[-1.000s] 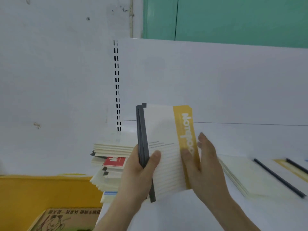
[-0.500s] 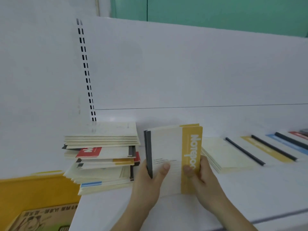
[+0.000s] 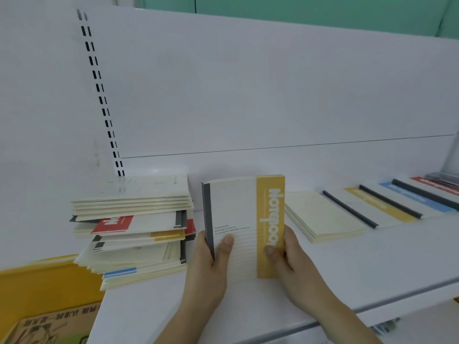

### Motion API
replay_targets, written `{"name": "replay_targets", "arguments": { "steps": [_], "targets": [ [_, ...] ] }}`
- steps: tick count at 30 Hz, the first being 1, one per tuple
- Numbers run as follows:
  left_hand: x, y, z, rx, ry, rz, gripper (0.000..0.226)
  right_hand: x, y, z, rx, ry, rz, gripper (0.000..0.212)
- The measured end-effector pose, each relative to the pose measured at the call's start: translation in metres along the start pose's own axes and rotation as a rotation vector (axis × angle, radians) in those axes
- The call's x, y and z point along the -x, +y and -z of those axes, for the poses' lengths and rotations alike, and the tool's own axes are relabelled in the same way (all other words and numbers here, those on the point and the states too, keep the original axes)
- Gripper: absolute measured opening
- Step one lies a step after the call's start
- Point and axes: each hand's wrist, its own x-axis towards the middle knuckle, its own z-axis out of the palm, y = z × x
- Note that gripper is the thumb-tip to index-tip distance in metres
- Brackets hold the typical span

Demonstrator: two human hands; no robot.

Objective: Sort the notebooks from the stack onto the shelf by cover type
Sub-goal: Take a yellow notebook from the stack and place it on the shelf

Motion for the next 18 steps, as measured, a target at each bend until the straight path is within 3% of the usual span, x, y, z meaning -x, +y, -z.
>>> {"name": "replay_targets", "arguments": {
  "steps": [8,15,18],
  "targets": [
    [0.001,0.034,-0.043,0.021,-0.002,-0.032,0.012,0.021,0.006,0.061,0.083,0.047,0.049,0.032],
    [0.017,0.079,-0.167,-0.013,-0.104,0.086,0.021,0.048,0.049,0.180,0.082,0.215,-0.008,0.028],
    [0.025,0.094,-0.230,-0.149,-0.197,0.050,0.040,0.054,0.079,0.244,0.106,0.263,-0.038,0.022]
  ]
}}
